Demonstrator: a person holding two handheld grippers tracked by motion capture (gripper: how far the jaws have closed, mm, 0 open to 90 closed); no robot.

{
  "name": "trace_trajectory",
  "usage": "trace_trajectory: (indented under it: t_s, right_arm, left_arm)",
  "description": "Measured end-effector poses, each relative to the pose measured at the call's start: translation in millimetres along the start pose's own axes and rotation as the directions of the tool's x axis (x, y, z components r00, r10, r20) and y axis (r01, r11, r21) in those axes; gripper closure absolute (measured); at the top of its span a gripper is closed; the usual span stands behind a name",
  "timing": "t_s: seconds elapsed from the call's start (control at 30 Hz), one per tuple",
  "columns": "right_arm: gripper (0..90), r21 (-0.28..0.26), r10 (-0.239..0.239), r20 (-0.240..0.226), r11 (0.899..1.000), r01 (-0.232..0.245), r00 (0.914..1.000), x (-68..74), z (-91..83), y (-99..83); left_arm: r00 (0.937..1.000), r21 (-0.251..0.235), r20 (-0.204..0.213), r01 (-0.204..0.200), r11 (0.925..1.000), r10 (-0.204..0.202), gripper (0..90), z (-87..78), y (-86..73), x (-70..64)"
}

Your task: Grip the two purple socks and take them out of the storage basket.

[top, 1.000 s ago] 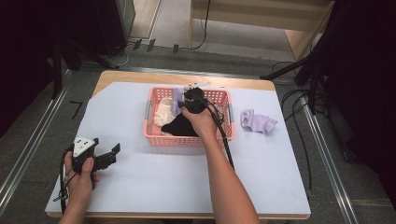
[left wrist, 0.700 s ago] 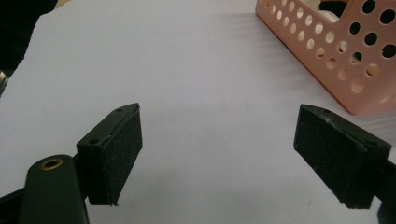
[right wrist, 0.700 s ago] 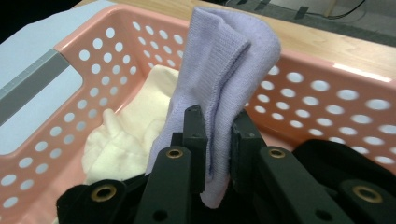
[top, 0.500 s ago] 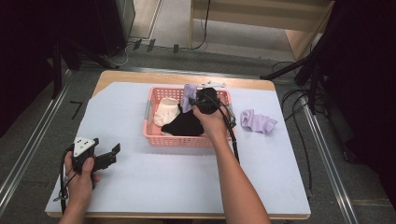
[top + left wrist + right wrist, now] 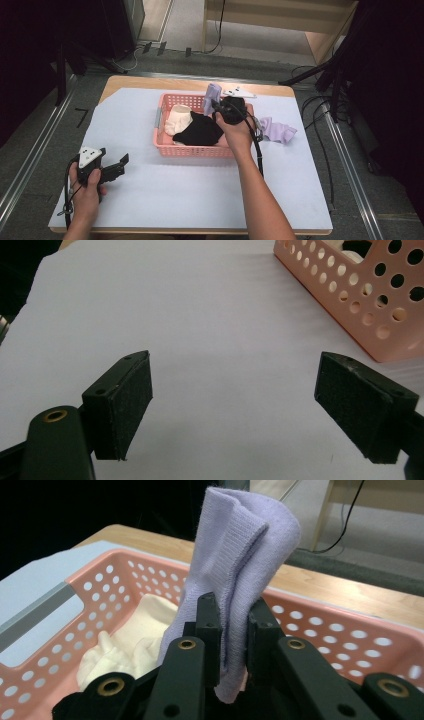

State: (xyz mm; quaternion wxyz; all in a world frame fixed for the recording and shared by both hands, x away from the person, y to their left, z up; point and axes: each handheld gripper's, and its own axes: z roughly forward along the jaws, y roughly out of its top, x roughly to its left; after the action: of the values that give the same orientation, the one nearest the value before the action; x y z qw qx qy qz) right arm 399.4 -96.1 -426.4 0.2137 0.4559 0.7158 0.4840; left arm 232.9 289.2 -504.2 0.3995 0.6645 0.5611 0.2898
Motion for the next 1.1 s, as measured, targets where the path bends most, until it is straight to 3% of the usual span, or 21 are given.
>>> trace_trajectory:
  t_s: [0.3,0.6,0.83,0.93,1.1]
  right_arm:
    - [79.4,-0.091,0.006,0.051,0.996,-0.001,0.9987,-20.9,-21.8,2.6]
    - [79.3,-0.161,0.039,0.115,0.987,-0.02,0.9927,-56.6,-40.9,-5.3]
    - [79.2,-0.18,0.086,0.206,0.983,-0.048,0.9749,-88.4,-53.6,-20.5]
    - [79.2,-0.184,0.12,0.251,0.98,-0.074,0.9606,-103.7,-58.9,-30.2]
    - [79.3,-0.145,0.161,0.314,0.982,-0.121,0.9356,-125.0,-63.9,-50.9]
  left_arm:
    - [1.0,0.0,-0.002,-0.001,1.0,0.001,16.1,0.1,-0.1,-0.5]
    - [1.0,-0.001,-0.002,-0.001,1.0,0.001,16.1,0.1,-0.1,-0.5]
    - [1.0,-0.005,-0.006,-0.001,1.0,0.001,16.1,0.3,-0.2,-0.9]
    - [1.0,-0.005,-0.008,-0.001,1.0,0.001,16.1,0.3,-0.3,-1.3]
    - [1.0,-0.001,-0.007,-0.006,1.0,0.006,16.1,0.2,-0.2,-1.4]
